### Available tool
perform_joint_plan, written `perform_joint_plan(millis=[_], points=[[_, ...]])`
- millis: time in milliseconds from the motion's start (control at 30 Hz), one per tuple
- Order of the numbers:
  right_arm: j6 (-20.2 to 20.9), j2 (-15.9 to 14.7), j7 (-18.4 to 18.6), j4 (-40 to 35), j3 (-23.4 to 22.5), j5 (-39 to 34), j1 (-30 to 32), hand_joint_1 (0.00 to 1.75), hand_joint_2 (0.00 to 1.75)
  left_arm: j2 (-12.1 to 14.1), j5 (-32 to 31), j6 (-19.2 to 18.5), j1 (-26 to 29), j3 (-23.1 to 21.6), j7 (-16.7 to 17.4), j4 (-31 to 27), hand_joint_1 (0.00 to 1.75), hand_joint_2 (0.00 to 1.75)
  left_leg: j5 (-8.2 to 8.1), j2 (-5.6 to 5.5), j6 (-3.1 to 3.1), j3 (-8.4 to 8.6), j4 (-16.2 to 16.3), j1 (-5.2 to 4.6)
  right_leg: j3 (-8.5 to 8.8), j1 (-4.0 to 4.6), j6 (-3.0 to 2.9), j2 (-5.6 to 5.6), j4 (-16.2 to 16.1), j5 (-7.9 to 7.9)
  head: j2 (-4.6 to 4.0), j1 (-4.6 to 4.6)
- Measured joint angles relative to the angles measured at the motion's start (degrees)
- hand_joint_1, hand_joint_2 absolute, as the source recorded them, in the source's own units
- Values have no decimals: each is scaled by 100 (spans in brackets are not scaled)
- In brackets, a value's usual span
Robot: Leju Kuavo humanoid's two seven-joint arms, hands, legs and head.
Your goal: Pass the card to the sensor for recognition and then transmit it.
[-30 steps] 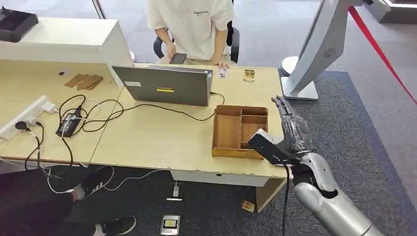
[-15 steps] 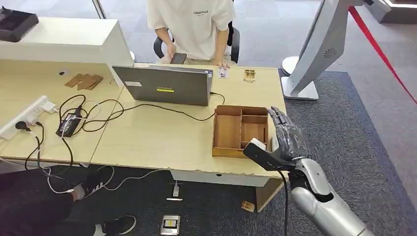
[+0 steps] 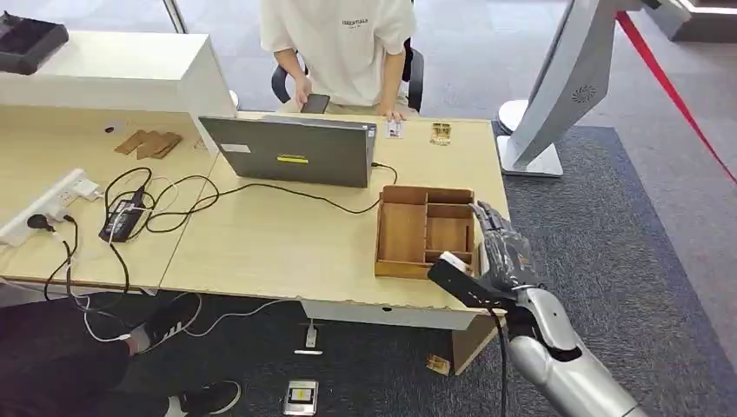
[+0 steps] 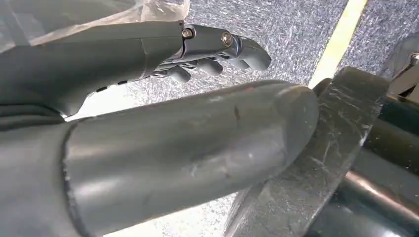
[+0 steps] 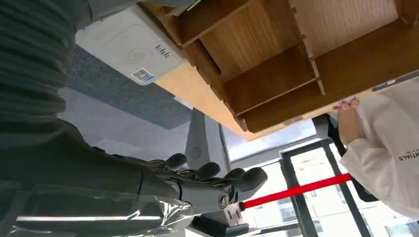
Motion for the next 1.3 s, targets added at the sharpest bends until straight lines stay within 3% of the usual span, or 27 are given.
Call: perform_joint_plan(millis=[633, 1300], points=[[-142, 190, -195, 640, -48, 450, 88, 0, 175, -4, -44, 0, -21, 0, 35, 0, 0, 0, 0, 0, 0, 0, 0, 0, -1, 0, 0, 0, 0, 0, 0, -2], [184, 315, -59, 1202, -48, 664, 117, 0, 175, -7, -146, 0, -74, 0, 31, 0, 0, 0, 0, 0, 0, 0, 0, 0, 0, 0, 0, 0, 0, 0, 0, -2]])
